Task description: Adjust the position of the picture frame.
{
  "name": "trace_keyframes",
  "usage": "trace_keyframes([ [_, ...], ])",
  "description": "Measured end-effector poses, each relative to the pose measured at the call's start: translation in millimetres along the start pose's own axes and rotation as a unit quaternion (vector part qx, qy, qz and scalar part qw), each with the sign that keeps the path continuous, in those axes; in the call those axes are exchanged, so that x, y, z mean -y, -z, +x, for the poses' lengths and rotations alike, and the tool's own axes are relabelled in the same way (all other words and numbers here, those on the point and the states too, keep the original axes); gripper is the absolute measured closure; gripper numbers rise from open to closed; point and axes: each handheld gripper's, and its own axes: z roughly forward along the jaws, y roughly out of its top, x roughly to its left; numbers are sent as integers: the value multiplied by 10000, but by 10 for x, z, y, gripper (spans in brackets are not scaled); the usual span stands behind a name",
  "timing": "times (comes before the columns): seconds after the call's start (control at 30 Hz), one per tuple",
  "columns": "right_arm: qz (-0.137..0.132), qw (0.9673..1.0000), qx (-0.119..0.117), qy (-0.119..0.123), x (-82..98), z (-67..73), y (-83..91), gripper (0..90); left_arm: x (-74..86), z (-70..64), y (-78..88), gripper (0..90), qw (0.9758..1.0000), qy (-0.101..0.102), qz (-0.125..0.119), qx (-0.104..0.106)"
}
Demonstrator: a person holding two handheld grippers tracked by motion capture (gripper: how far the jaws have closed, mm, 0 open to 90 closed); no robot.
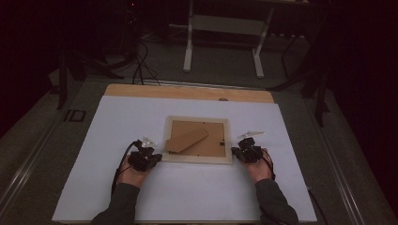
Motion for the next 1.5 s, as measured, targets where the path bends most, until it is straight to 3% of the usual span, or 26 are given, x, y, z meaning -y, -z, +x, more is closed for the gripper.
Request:
trace_keyframes([
  [0.13, 34, 9999, 69, 130, -22, 41, 23, 900, 7, -8, 2, 900, 10000, -22, 3, -33],
  [0.43, 160, 9998, 93, 37, 91, 50, 18, 900, 36, -6, -10, 900, 9999, -75, 75, -48],
  [1.2, 0, 9999, -27, 146, 33, 136, -73, 900, 97, 84, 67, 900, 9997, 149, 110, -149],
  [1.5, -169, 9997, -105, 132, 143, 125, -12, 900, 113, 102, 69, 898, 9998, 140, 59, -86],
])
